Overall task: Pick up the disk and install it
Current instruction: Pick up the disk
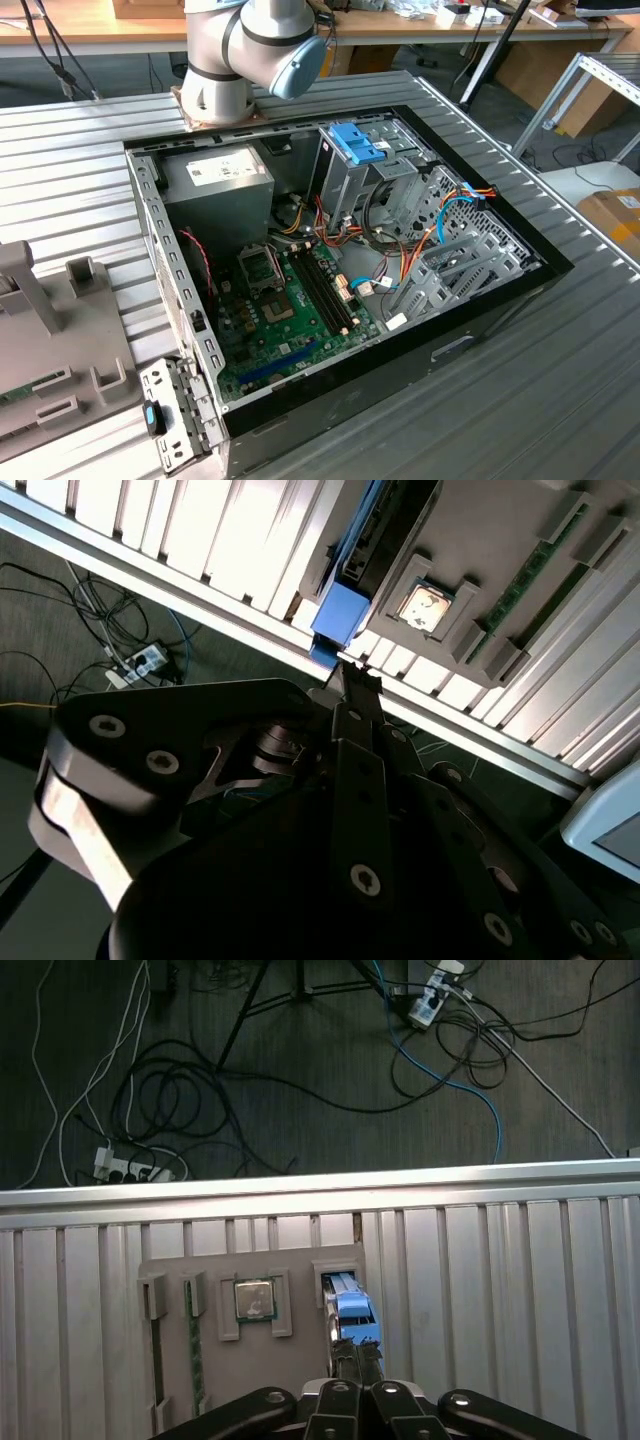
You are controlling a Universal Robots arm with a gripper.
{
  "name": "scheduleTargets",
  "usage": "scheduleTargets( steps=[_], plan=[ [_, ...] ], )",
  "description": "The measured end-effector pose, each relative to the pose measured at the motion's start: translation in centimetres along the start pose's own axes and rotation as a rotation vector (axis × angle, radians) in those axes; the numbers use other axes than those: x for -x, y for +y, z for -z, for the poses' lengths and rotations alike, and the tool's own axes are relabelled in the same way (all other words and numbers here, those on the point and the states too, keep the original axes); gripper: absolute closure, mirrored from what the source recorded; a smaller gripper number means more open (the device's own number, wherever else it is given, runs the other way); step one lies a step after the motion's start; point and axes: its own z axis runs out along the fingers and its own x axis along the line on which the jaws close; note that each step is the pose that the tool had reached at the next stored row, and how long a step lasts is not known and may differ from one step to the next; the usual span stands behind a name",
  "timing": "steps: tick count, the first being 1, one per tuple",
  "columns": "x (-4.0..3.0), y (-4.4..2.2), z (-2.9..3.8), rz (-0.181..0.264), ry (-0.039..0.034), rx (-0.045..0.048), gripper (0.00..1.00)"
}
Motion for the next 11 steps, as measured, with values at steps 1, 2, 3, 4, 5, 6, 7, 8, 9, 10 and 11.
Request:
scheduleTargets(
  steps=[1,2,3,4,5,6,7,8,9,10,11],
  plan=[
    [0.0,0.0,0.0,0.0,0.0,0.0,0.89],
    [0.0,0.0,0.0,0.0,0.0,-0.0001,0.89],
    [0.0,0.0,0.0,0.002,0.0001,0.0001,0.89],
    [0.01,0.0,-0.01,0.005,0.0002,0.0,0.89],
    [0.01,0.0,-0.01,0.007,0.0002,0.0001,0.89],
    [0.02,-0.01,-0.04,0.009,-0.0009,-0.0001,0.89],
    [0.02,-0.01,-0.08,0.01,-0.0025,-0.0006,0.89],
    [0.01,-0.01,-0.13,0.01,-0.0038,-0.0024,0.89],
    [0.01,-0.02,-0.14,0.011,-0.0039,-0.0029,0.89],
    [-0.01,0.06,-0.17,0.011,-0.0114,-0.0089,0.89],
    [-0.05,0.11,-0.19,0.012,-0.0198,-0.0145,0.89]
  ],
)
